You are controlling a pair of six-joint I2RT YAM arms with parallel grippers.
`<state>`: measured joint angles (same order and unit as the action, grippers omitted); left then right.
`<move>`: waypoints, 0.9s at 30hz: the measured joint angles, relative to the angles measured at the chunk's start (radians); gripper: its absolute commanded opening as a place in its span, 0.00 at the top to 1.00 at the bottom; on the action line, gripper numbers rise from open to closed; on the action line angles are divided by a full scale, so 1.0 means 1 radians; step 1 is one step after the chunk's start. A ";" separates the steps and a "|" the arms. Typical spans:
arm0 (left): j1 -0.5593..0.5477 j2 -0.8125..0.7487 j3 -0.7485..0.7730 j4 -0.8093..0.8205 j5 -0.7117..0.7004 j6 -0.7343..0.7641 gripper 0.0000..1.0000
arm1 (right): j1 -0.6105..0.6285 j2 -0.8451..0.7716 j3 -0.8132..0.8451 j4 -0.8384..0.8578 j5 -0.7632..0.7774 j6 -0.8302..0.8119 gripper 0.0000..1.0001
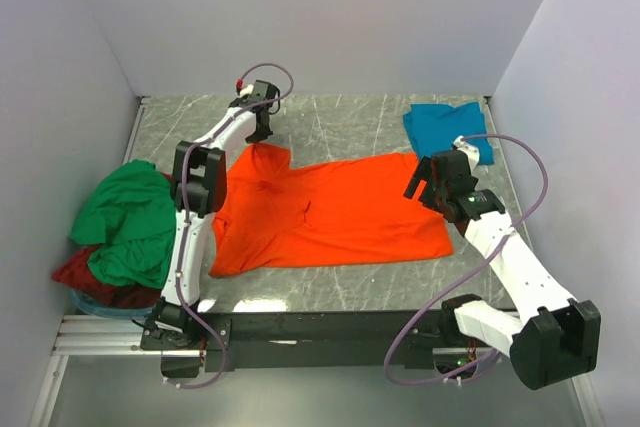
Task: Fold and stack the t-shirts
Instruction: Fold the tshirt
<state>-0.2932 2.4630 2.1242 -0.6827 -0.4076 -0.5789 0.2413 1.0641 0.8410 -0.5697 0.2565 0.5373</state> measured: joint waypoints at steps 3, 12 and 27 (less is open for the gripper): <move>0.000 -0.022 -0.039 0.026 0.008 0.015 1.00 | 0.000 0.001 0.000 0.002 -0.003 -0.005 0.05; 0.003 -0.176 -0.262 0.103 0.091 0.020 1.00 | -0.002 0.199 0.106 -0.011 0.016 -0.007 0.06; 0.001 -0.280 -0.399 0.212 0.159 0.020 1.00 | -0.008 1.096 1.020 -0.188 0.137 0.016 0.17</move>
<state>-0.2924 2.1830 1.7248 -0.4702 -0.2481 -0.5587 0.2337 2.1601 1.8610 -0.7574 0.3931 0.5533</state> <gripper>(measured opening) 0.015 0.842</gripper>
